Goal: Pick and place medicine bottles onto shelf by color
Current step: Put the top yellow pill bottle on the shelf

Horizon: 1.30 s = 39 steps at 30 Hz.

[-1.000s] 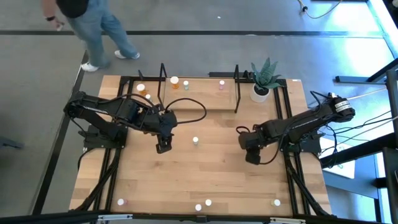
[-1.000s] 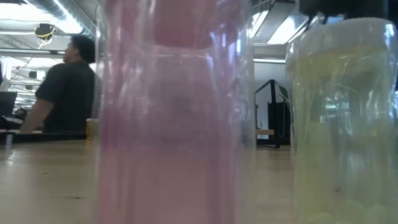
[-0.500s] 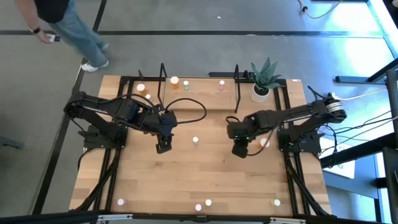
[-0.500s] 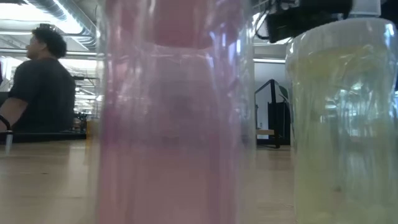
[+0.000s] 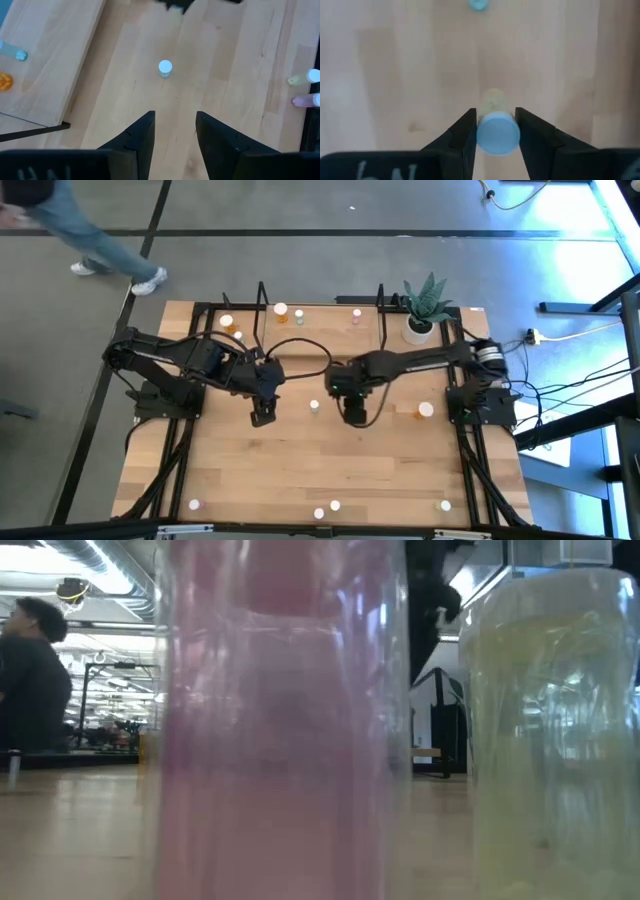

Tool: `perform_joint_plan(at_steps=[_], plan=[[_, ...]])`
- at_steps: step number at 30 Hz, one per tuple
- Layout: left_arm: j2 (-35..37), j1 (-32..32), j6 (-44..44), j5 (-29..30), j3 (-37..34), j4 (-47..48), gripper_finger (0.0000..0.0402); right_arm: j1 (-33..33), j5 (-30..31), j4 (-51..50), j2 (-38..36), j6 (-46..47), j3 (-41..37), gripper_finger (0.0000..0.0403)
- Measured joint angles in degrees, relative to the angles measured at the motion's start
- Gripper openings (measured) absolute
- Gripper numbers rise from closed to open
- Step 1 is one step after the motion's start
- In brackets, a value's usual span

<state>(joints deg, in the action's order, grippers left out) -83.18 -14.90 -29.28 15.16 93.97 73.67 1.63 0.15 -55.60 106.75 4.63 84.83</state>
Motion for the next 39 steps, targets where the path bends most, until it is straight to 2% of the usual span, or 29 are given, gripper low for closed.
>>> perform_joint_plan(at_steps=[8,17,27,39], plan=[[-0.02,-1.95,-0.02,0.37,0.00,-0.44,0.0135,-3.67,0.38,2.29,5.09,-4.21,1.37,0.0124],[-0.04,-2.45,-0.02,0.41,0.00,-0.90,0.0135,-4.48,0.36,3.39,5.47,-9.67,1.10,0.0124],[-0.07,-2.45,-0.02,0.44,0.00,-0.92,0.0135,-4.48,0.22,3.79,7.53,-10.93,1.02,0.0124],[-0.07,-2.45,-0.02,0.43,0.00,-0.90,0.0135,-4.48,0.25,5.08,7.55,-11.13,1.02,0.0166]])
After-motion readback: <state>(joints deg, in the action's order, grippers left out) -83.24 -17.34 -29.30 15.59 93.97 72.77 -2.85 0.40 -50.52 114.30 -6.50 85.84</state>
